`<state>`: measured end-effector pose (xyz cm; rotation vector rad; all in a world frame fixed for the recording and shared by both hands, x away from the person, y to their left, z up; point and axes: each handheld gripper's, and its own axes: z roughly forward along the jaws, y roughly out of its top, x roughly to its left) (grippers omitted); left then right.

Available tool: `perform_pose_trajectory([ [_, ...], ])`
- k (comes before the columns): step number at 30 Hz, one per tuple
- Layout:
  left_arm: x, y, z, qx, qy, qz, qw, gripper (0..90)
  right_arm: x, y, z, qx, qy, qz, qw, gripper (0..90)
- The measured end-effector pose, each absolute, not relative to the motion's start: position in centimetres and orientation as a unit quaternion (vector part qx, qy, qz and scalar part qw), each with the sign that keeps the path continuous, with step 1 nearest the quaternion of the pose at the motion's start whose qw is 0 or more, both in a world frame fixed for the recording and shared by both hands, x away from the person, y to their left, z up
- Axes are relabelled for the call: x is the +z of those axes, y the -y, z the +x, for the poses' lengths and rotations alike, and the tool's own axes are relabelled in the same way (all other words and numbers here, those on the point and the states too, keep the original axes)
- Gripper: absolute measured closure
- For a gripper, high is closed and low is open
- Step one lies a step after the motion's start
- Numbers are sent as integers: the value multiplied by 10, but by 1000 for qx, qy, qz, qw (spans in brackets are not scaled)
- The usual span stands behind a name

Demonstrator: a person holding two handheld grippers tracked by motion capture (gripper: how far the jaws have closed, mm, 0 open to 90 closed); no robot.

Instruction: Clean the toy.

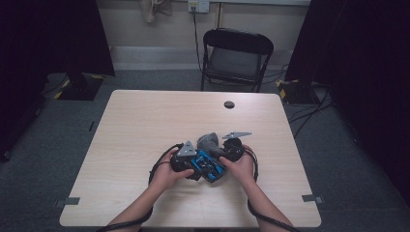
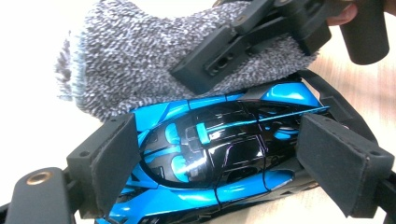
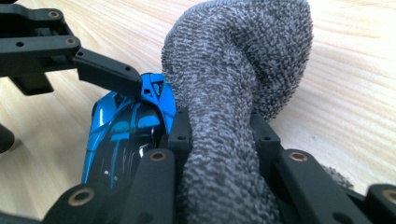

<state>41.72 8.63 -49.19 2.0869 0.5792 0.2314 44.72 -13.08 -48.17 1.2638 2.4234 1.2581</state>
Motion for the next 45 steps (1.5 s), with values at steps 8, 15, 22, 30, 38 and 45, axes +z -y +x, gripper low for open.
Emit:
perform_pose_trajectory([
  [8,-492,-86,417,94,-236,849,463,131,-480,139,439,418,-805,415,64,686],
  [15,-492,-86,417,94,-236,849,463,131,-479,149,432,416,-809,410,63,686],
  [22,-492,-86,417,94,-236,849,463,131,-480,158,425,421,-805,414,57,686],
  [30,-492,-86,417,95,-235,850,462,131,-478,167,420,414,-808,416,53,685],
  [38,-492,-86,417,95,-236,849,463,131,-470,174,423,417,-799,428,71,685],
  [45,-492,-86,417,95,-236,849,464,131,-471,155,442,420,-790,437,92,684],
])
